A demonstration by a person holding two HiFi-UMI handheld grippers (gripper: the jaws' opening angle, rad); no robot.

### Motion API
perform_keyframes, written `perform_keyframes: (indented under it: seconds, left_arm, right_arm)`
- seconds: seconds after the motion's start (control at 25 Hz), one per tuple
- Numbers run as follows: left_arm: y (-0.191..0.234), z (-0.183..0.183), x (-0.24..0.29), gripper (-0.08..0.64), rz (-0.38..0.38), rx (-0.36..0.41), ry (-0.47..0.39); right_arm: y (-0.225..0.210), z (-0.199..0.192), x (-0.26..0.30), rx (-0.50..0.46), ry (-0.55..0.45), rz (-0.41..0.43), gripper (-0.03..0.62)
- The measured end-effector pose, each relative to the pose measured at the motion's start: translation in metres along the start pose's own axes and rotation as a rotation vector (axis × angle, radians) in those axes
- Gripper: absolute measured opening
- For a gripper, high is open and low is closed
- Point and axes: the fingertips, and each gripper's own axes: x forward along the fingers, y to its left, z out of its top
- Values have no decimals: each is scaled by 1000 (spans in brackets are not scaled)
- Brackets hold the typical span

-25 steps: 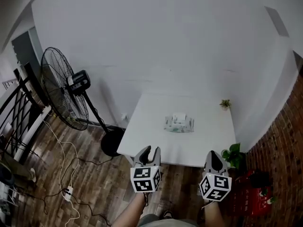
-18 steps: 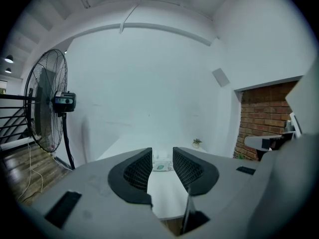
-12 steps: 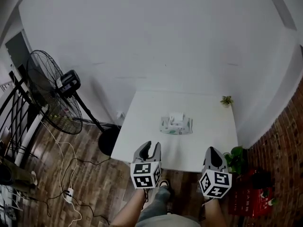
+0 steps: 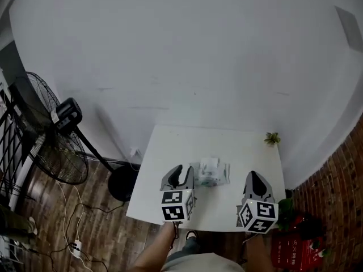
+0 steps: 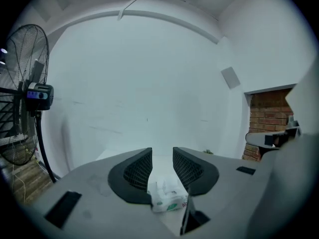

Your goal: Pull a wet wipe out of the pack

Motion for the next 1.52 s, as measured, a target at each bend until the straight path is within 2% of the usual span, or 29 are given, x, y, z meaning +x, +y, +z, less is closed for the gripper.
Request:
perform_keyframes:
  seconds: [0.32,0.64,1.0,1.16,1.52]
  left_arm:
    - [27,10,69,130,-38,-11,29]
    - [35,2,104,130,-36,-20,68]
    - [25,-12,109,130,13,1,115]
    - [14,-16,114,130,11,11,134]
    - [-18,-37,133,130,-12,37,200]
  right_arm:
    - [2,4,70,3,34,-27,2]
    - [-5,-7,99,23,92,-36,2]
    - [-18,-22,125,47,138,23,2]
    - [-28,-28,132,63,154,35,2]
    - [-79,-56,124,104,217,-18,2]
